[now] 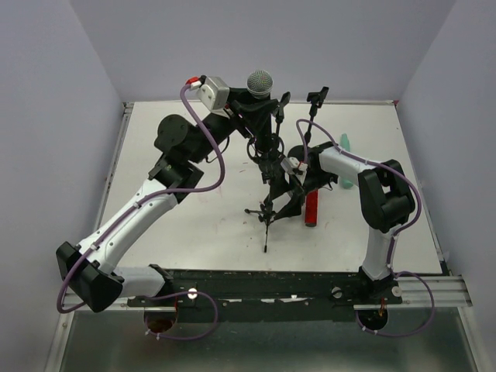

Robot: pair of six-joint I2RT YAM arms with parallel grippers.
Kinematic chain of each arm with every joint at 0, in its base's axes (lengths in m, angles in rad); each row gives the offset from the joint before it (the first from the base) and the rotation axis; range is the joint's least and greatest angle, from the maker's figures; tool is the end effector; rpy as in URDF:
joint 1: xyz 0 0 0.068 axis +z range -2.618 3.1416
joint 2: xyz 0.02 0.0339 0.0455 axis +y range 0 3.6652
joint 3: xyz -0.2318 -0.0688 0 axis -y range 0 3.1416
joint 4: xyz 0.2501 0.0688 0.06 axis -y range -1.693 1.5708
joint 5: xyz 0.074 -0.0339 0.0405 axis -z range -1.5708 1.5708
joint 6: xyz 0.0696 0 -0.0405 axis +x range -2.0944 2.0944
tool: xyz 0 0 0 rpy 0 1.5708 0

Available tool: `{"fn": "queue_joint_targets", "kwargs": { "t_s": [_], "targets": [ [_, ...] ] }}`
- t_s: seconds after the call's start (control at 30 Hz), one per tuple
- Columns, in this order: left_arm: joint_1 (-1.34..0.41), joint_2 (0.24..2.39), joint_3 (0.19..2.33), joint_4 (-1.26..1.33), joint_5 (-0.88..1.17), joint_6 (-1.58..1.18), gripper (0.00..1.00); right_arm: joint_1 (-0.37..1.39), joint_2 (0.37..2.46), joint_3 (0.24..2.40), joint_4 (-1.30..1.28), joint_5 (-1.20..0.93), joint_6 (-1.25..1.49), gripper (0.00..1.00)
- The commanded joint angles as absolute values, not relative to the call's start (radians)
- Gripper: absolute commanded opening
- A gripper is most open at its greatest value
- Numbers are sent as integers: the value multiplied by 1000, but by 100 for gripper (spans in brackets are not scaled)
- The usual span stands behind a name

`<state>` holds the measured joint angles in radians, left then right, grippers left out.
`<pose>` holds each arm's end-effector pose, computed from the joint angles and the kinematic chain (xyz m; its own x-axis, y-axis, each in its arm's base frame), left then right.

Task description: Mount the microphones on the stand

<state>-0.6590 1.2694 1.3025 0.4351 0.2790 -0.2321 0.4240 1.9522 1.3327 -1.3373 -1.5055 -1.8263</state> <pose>0.2451 -0.2141 0.4667 0.1671 -0.4091 -0.8970 0.8440 0.5296 -0.0843 0.2587 0.1930 0.1595 -0.0919 -0.1108 -0.9896 -0.8967 -0.4229 0.1306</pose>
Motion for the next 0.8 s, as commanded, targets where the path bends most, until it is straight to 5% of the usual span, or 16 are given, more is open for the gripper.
{"fn": "queue_joint_targets", "kwargs": {
  "t_s": [0.0, 0.43, 0.77],
  "targets": [
    [-652, 1276, 1318, 267, 285, -247, 0, 420, 1950, 1321, -1422, -1523, -1861, 71],
    [-653, 1377, 1572, -107, 235, -170, 0, 419, 1950, 1318, -1420, -1522, -1865, 71],
    [-653, 1295, 1307, 228, 287, -190, 0, 420, 1956, 1318, -1424, -1519, -1867, 71]
  ]
}}
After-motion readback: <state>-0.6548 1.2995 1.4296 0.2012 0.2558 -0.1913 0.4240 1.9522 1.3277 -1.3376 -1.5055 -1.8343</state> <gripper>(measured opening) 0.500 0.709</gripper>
